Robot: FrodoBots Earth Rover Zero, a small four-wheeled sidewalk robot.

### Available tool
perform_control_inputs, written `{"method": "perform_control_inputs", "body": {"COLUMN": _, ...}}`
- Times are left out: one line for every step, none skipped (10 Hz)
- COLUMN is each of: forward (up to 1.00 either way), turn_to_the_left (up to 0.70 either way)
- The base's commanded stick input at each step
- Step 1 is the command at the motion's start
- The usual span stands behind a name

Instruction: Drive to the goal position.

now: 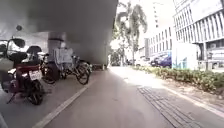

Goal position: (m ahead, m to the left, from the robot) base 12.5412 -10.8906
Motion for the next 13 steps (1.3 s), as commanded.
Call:
{"method": "perform_control_inputs", "body": {"forward": 0.45, "turn_to_the_left": 0.0}}
{"method": "perform_control_inputs", "body": {"forward": 0.45, "turn_to_the_left": 0.0}}
{"method": "perform_control_inputs", "body": {"forward": 0.45, "turn_to_the_left": 0.0}}
{"method": "perform_control_inputs", "body": {"forward": 0.45, "turn_to_the_left": 0.0}}
{"method": "perform_control_inputs", "body": {"forward": 0.45, "turn_to_the_left": 0.0}}
{"method": "perform_control_inputs", "body": {"forward": 0.45, "turn_to_the_left": 0.0}}
{"method": "perform_control_inputs", "body": {"forward": 0.45, "turn_to_the_left": 0.0}}
{"method": "perform_control_inputs", "body": {"forward": 0.45, "turn_to_the_left": 0.0}}
{"method": "perform_control_inputs", "body": {"forward": 0.45, "turn_to_the_left": 0.0}}
{"method": "perform_control_inputs", "body": {"forward": 0.45, "turn_to_the_left": 0.0}}
{"method": "perform_control_inputs", "body": {"forward": 0.45, "turn_to_the_left": 0.0}}
{"method": "perform_control_inputs", "body": {"forward": 0.45, "turn_to_the_left": 0.0}}
{"method": "perform_control_inputs", "body": {"forward": 0.45, "turn_to_the_left": 0.0}}
